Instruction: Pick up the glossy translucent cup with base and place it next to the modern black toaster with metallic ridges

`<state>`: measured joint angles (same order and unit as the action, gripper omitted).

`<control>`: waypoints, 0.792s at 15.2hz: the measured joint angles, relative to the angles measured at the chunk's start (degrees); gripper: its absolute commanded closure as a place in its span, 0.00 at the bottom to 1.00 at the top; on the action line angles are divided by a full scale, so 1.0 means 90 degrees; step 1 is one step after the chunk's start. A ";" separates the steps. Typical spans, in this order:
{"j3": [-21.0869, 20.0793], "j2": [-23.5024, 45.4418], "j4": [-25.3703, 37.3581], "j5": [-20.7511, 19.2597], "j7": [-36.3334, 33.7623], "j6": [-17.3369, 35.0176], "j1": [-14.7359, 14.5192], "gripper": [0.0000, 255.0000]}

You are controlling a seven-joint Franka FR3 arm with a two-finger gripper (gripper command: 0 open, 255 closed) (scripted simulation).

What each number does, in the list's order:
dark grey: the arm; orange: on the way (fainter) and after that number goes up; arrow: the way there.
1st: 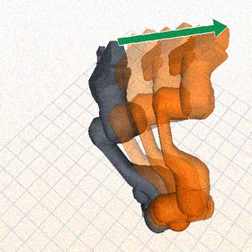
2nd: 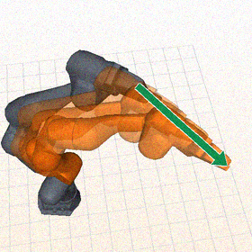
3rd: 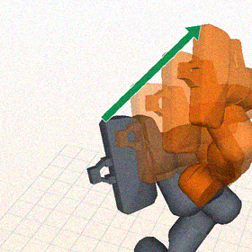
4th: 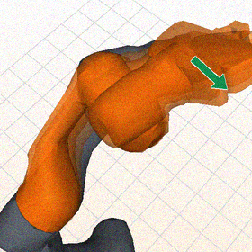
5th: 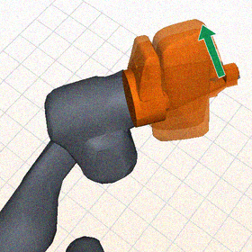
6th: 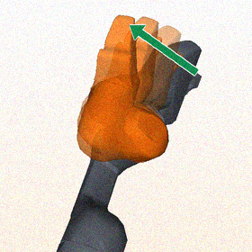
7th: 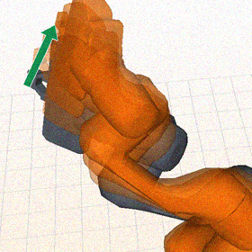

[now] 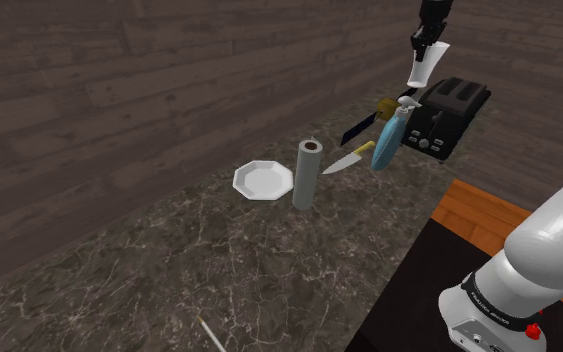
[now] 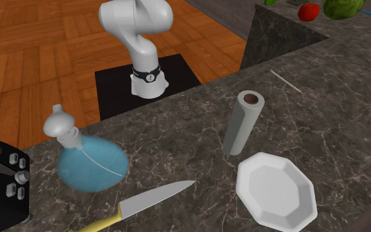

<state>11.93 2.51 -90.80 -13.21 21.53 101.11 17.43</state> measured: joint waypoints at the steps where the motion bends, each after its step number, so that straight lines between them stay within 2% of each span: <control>1: -0.0004 -0.0028 -0.0137 -0.0013 -0.0035 0.0104 -0.0005 1.00; 12: 0.0004 -0.0113 -0.1165 -0.0094 -0.0252 0.1026 0.0003 1.00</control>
<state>11.97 1.50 -101.28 -14.06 19.27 110.34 17.46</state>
